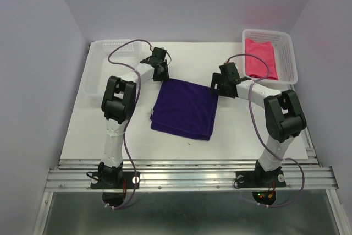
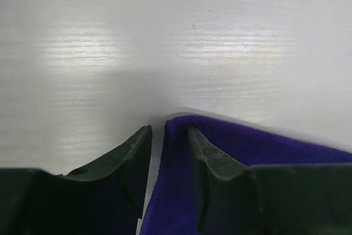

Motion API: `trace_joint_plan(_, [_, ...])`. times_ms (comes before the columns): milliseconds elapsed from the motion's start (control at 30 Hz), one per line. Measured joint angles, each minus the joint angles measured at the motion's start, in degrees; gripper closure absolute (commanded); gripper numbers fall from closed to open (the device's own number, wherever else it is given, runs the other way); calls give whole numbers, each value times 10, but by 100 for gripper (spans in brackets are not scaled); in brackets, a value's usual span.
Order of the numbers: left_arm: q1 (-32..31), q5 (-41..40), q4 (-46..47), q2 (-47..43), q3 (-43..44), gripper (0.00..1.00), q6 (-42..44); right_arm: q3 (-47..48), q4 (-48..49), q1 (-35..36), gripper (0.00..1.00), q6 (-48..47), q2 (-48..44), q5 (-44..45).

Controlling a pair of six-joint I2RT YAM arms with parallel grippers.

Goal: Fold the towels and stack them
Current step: Fold the towel

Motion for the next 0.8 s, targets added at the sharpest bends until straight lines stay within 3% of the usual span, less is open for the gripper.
trace_joint_plan(267, [-1,13,6,6,4,74,8,42,4,-11,34,-6,38,-1])
trace_joint_plan(433, [-2,20,9,7,4,100,10,53,8,-14,54,-10,62,-3])
trace_joint_plan(467, [-2,21,9,7,4,100,10,53,9,-15,61,-11,66,-6])
trace_joint_plan(667, [-2,22,17,7,0,100,10,57,20,-17,80,-19,79,-14])
trace_joint_plan(700, [-2,22,23,6,-4,100,10,57,24,-17,92,-28,80,-19])
trace_joint_plan(733, [-2,21,31,2,-12,100,9,57,27,-17,97,-33,80,-22])
trace_joint_plan(800, [-2,20,44,-5,-26,100,9,61,28,-18,99,-50,80,-29])
